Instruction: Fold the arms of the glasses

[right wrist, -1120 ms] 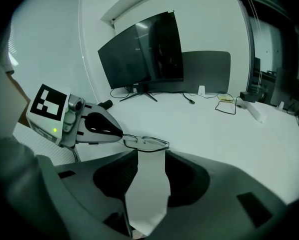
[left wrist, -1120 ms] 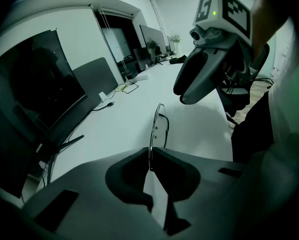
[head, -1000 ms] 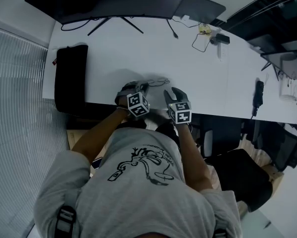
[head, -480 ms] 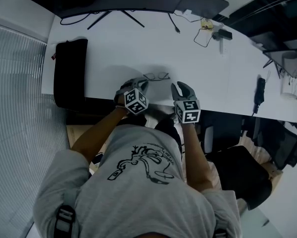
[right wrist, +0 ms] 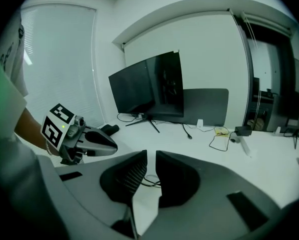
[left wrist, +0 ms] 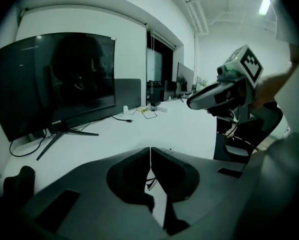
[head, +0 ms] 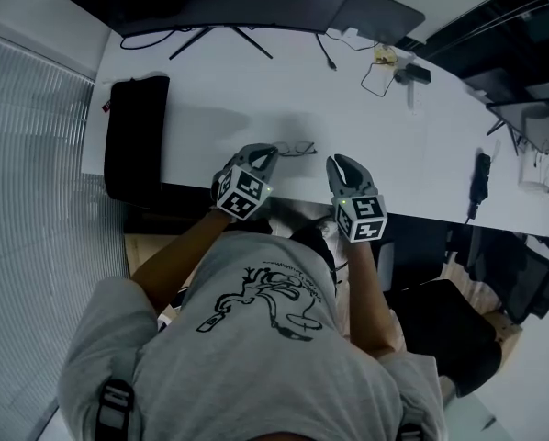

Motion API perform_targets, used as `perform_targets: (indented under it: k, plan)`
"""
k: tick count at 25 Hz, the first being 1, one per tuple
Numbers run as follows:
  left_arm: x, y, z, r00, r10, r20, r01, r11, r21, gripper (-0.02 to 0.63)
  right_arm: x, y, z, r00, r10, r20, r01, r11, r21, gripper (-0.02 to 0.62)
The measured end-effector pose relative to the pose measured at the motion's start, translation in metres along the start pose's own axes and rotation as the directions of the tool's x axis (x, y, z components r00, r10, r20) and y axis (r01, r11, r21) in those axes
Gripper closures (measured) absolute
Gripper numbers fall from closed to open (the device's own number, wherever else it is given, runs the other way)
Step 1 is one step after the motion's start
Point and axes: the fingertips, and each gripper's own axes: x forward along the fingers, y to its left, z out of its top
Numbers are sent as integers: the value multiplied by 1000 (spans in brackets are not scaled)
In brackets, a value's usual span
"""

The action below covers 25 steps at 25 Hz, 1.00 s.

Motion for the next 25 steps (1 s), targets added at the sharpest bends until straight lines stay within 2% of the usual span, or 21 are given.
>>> perform_targets:
  k: [5,9,18,25]
  plan:
    - [-21,5,27,997,-3,72,8,998,-68,584,-16,8,31,999,19,47,-18,999,-32,549]
    - [-34,4,49,993,-10,119,22,995,-99,584,-28,11,54,996,36,88,-34,999,-18,555]
    - [-63,-3,99,974,-23,227,59,987,-150,586,-59,15,102,986,56,156,-51,998,-37,565]
    - [-86,-6,133,958,-31,285,78,985,-155,586,-78,28,133,976,94,196,-84,995,-60,571]
